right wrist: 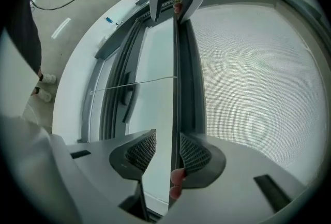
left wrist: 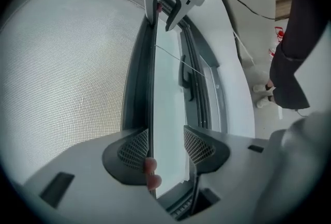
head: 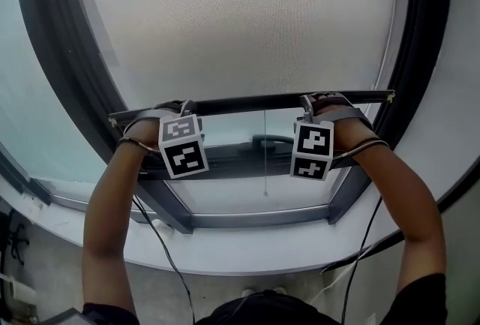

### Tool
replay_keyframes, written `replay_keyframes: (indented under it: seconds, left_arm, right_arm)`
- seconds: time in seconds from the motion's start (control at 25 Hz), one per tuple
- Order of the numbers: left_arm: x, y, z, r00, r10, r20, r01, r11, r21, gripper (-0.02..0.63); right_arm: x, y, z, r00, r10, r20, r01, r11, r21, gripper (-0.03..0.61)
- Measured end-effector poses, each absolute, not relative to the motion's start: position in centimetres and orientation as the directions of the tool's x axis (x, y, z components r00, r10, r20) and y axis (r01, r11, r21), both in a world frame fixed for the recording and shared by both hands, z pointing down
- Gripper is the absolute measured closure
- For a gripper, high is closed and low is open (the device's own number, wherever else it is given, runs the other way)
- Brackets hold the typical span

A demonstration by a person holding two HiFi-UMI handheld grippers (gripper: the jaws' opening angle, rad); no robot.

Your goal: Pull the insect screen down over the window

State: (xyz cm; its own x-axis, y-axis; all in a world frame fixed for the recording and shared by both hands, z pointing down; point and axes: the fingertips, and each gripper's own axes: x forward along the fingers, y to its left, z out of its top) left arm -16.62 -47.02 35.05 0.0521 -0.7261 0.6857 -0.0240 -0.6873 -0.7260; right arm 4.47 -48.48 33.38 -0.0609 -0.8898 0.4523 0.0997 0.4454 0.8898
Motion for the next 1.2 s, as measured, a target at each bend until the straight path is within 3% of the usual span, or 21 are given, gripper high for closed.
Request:
replay_keyframes:
  seconds: [1.2]
  left_arm:
    - [-16.1,-46.7,52.3,0.003,-0.675,0.737,-0.037,-0.737,-0.675,0.399]
  right_arm:
    - [4.8,-47.5,50.8,-0.038,-0.791,0.610,0.068,0.607,0.792,0.442]
